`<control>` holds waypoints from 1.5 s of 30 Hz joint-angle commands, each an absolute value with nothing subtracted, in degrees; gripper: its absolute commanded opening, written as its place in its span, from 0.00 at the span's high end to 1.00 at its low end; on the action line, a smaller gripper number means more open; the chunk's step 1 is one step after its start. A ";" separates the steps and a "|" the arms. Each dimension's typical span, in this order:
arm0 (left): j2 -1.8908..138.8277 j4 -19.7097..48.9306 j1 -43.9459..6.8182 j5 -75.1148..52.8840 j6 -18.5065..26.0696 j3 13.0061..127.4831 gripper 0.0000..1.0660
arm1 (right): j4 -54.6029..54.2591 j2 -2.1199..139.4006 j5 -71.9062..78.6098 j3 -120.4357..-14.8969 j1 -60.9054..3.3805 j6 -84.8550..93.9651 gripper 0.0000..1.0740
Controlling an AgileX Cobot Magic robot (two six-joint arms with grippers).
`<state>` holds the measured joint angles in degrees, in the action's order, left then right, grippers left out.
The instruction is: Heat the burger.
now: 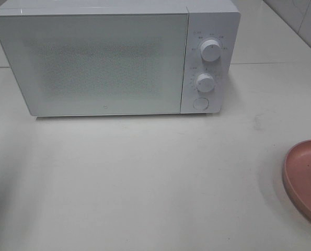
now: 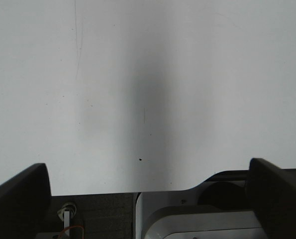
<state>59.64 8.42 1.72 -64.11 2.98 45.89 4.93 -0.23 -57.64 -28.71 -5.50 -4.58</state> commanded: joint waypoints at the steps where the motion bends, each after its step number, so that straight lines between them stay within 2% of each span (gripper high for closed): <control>1: 53.57 8.19 1.83 -63.43 3.21 41.48 0.07 | 4.98 -1.83 -57.01 -28.59 -5.33 -4.13 0.29; 16: 32.43 7.68 1.83 -61.13 3.21 29.97 0.07 | 4.98 -1.83 -57.01 -28.59 -5.33 -4.13 0.29; 33: 7.45 6.30 1.72 -61.36 3.21 29.79 0.07 | 5.04 -1.83 -57.01 -28.59 -5.33 -4.13 0.29; 45: -1.55 6.25 1.72 -61.31 3.21 29.74 0.07 | 5.04 -1.83 -57.01 -28.59 -5.33 -4.13 0.29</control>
